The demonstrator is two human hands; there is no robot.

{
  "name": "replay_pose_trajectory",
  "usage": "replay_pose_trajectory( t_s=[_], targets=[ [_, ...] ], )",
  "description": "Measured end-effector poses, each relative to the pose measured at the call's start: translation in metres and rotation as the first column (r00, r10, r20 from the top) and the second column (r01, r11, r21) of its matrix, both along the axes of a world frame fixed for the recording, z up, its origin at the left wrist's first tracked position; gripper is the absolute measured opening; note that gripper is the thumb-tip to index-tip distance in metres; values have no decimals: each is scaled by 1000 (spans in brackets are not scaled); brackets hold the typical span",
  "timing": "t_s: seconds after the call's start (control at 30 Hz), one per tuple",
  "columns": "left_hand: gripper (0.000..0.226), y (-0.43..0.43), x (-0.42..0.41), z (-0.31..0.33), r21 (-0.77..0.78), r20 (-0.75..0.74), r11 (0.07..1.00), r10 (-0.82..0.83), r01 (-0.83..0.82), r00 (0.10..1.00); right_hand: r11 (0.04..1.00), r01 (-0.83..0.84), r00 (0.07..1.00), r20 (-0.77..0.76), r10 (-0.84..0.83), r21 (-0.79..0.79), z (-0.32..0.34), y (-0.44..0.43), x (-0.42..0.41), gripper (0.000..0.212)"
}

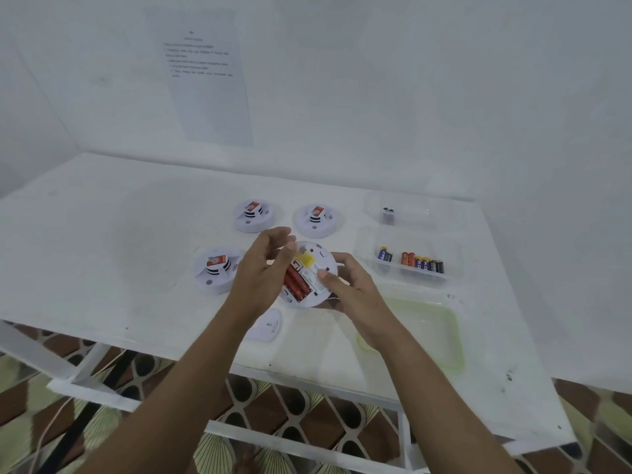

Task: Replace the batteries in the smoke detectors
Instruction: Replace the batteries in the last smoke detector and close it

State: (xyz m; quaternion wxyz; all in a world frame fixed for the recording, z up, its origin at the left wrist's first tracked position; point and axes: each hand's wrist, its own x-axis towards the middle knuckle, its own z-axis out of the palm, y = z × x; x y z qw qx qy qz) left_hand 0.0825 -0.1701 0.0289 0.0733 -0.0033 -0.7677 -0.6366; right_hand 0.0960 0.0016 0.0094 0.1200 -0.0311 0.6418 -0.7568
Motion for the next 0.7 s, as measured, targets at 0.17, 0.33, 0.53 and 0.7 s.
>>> replay_pose_trajectory(
  t_s=[0.17, 0.33, 0.53, 0.7],
  targets=[
    [28, -1, 9, -17, -196, -71, 978, 53, -66, 996, 997, 75, 995, 65, -73, -34, -4, 8, -4, 22],
    [26, 5, 19, -34, -377, -190, 926, -100, 22, 977, 993, 118, 992, 35, -119, 27, -10, 14, -6, 22],
    [30, 16, 14, -40, -407, -258, 913, -155, 39, 954, 993, 100, 995, -18, -99, 66, -8, 20, -4, 38],
    [25, 28, 10, -34, -385, -216, 922, -133, 41, 967, 987, 144, 988, -69, -139, 73, -5, 22, -4, 26]
  ],
)
